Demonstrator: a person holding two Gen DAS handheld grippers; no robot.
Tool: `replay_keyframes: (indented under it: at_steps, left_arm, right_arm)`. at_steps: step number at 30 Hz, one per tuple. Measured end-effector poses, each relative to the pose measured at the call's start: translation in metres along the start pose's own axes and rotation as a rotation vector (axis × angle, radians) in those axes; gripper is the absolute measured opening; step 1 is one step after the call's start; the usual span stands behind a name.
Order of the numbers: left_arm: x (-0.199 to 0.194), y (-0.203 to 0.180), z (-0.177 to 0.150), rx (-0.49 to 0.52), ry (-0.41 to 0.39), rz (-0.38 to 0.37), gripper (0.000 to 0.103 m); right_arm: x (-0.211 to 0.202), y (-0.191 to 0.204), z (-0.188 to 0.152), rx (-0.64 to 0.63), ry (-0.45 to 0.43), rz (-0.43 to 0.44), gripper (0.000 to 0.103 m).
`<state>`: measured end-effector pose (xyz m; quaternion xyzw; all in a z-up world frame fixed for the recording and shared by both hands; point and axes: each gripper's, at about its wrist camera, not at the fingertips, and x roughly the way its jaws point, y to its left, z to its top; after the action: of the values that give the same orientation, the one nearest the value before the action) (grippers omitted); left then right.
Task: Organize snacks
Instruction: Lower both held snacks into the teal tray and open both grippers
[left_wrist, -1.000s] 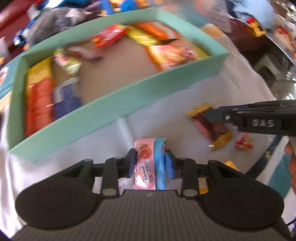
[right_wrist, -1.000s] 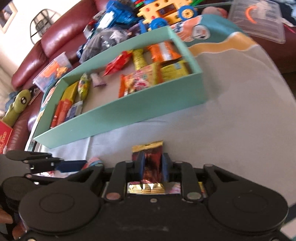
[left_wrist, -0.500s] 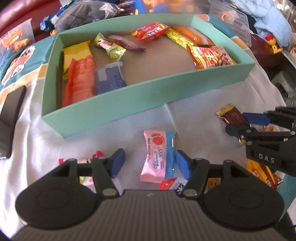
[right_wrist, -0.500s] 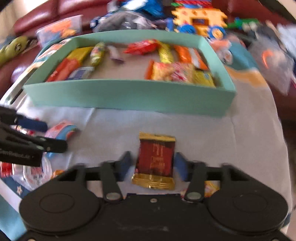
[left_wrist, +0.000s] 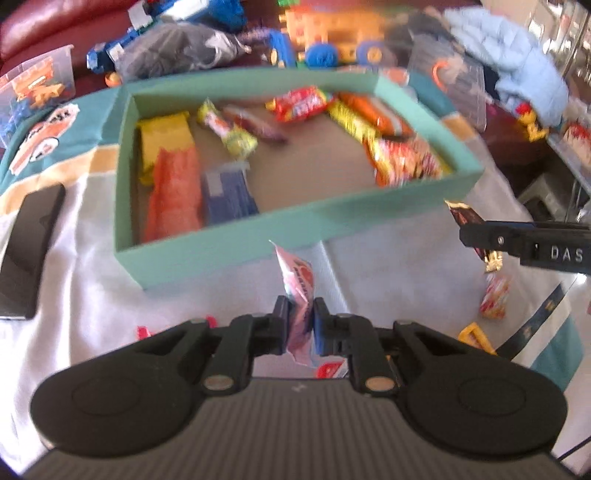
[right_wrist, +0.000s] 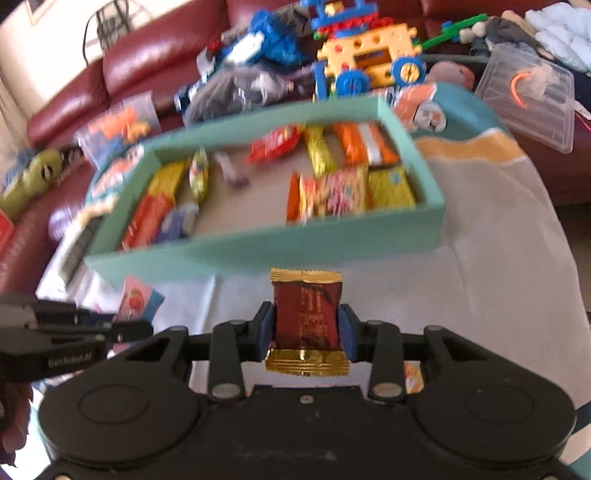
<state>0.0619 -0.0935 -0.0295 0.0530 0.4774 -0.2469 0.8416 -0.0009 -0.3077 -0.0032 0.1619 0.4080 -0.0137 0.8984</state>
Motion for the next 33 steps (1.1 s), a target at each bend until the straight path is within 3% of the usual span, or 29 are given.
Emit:
replay_keyframes:
  at_steps: [5,10,15,27,29,30,31,33]
  left_arm:
    - [-0.022,0.01,0.036,-0.028,-0.079,-0.033,0.013]
    - [-0.014,0.016,0.079,-0.019,-0.116,-0.016,0.013]
    - [0.02,0.017,0.112,-0.016,-0.091,-0.002,0.013]
    - [0.086,0.025,0.14,-0.018,-0.03,0.014,0.014]
    - [0.089,0.026,0.142,-0.02,-0.038,0.04,0.022]
    - [0.09,0.026,0.142,-0.021,-0.044,0.064,0.043]
    - [0.09,0.026,0.143,-0.025,-0.052,0.083,0.072]
    - [0.086,0.027,0.141,-0.031,-0.082,0.113,0.094]
  right_arm:
    - [-0.015,-0.001,0.039,0.034,-0.098,0.057,0.036]
    - [-0.004,0.001,0.086,0.032,-0.156,0.08,0.036]
    - [0.034,0.009,0.124,0.022,-0.139,0.073,0.036]
    - [0.122,0.017,0.14,0.034,-0.047,0.076,0.036]
    - [0.13,0.016,0.142,0.034,-0.047,0.075,0.037]
    - [0.133,0.016,0.142,0.032,-0.049,0.074,0.041]
    - [0.132,0.016,0.14,0.031,-0.053,0.074,0.045]
    - [0.131,0.016,0.138,0.043,-0.056,0.08,0.077]
